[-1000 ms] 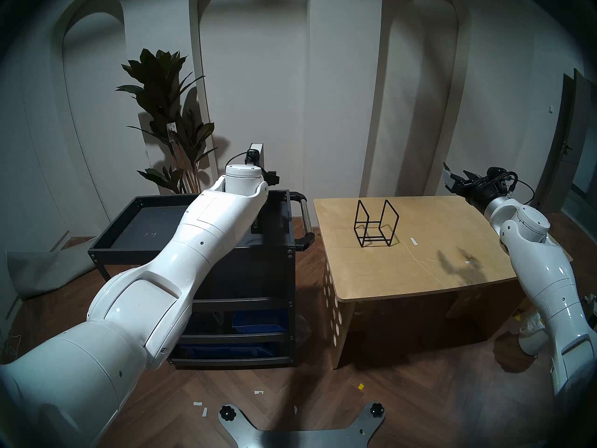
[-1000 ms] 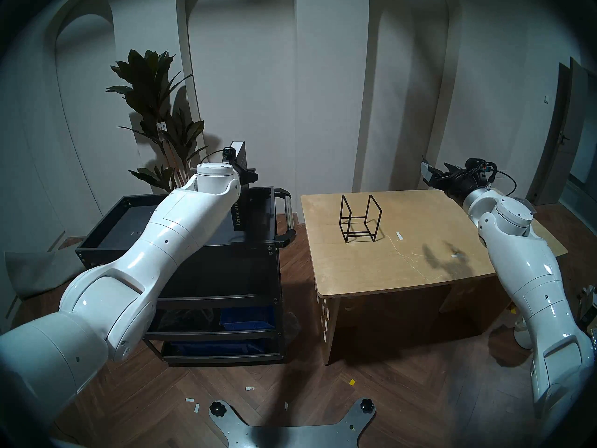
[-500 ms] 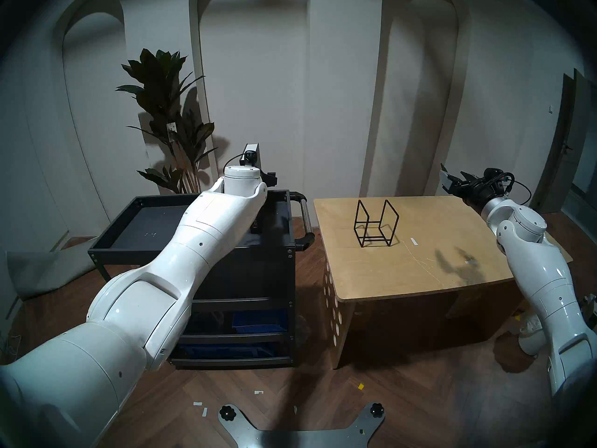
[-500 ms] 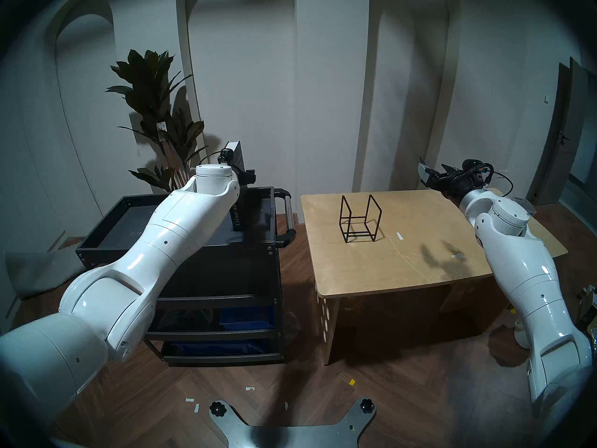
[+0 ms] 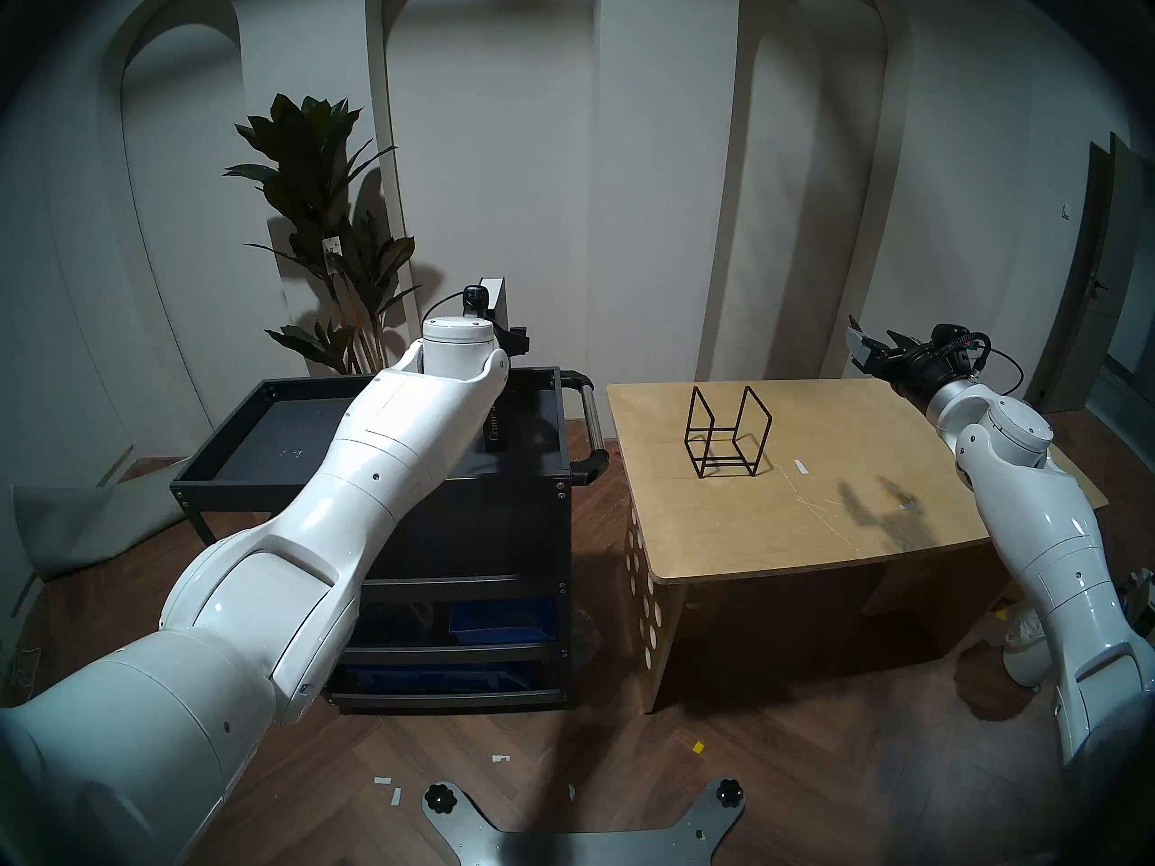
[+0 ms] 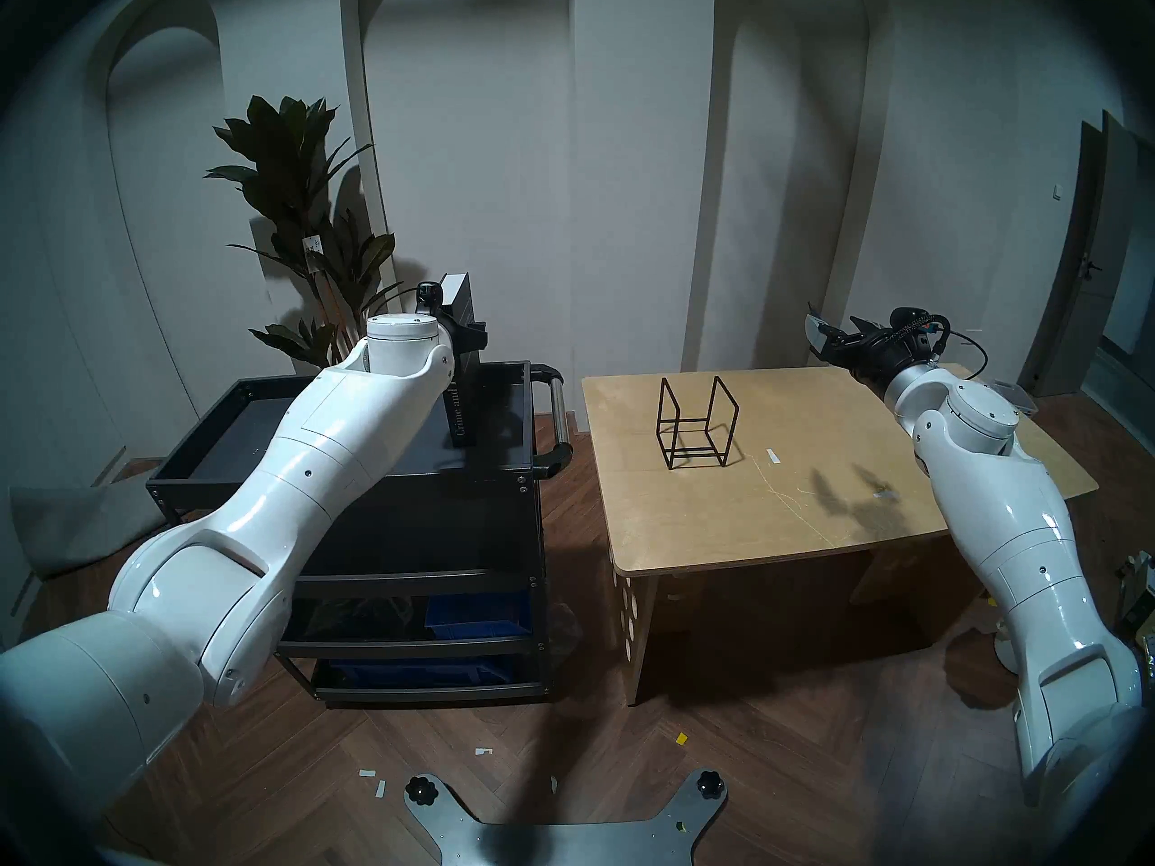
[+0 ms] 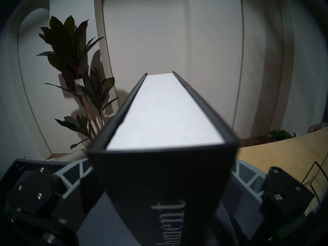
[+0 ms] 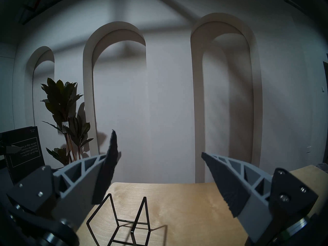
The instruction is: Transfer books between table and cart
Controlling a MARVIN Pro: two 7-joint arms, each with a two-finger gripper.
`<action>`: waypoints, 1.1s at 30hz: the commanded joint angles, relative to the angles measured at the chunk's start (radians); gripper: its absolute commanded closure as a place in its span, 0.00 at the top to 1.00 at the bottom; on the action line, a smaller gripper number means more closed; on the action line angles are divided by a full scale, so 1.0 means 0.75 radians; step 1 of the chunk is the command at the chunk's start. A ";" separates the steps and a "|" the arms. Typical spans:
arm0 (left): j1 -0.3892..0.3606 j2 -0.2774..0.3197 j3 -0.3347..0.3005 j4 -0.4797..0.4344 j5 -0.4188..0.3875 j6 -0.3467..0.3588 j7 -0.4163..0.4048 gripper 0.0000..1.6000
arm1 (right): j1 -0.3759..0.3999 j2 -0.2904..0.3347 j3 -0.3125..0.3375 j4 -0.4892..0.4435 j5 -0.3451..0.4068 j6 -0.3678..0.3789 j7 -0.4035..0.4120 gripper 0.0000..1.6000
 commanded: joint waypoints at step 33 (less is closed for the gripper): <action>0.327 0.228 -0.118 -0.723 -0.089 0.038 0.074 1.00 | 0.033 -0.089 -0.023 -0.045 -0.022 0.001 0.000 1.00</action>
